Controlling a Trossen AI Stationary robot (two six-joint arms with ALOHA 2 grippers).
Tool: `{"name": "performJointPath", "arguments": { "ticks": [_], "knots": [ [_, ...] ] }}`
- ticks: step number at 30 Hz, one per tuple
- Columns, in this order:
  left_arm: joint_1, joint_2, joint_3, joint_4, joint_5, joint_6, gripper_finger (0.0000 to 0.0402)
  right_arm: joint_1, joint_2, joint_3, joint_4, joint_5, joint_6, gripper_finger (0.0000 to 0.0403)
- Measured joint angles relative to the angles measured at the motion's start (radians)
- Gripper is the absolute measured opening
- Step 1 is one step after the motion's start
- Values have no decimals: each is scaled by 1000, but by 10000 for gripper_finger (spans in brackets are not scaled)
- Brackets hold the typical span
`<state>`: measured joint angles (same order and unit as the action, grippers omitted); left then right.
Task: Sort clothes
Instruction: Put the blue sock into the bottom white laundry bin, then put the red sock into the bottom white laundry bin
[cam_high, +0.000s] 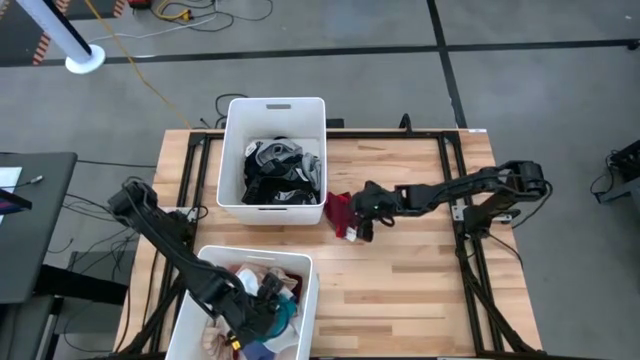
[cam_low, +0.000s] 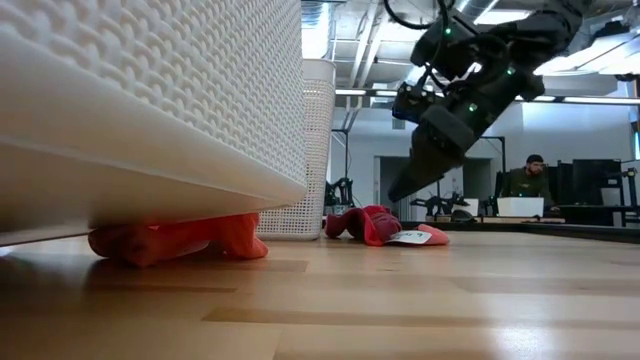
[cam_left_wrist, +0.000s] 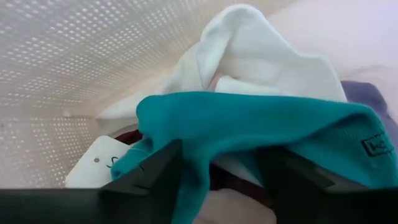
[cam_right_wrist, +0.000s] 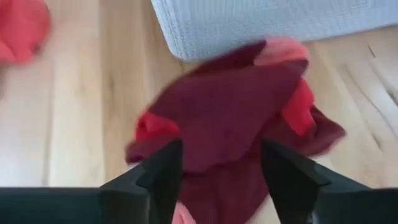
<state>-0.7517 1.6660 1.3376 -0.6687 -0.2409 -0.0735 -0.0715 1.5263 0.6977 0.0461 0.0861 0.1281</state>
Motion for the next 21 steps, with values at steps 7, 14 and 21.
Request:
{"name": "performJointPath", "arguments": {
  "ticks": [7, 14, 21],
  "knots": [
    [-4, -78, 0, -1, 0, -9, 209, 0, 22, -27, 73, -12, 30, 247],
    [-34, -166, 0, 11, -5, -10, 209, 3, 169, -26, 169, -12, 48, 230],
    [-63, -215, 0, 9, -40, -34, 208, 21, 256, -22, 257, -1, 34, 157]
  ]
}}
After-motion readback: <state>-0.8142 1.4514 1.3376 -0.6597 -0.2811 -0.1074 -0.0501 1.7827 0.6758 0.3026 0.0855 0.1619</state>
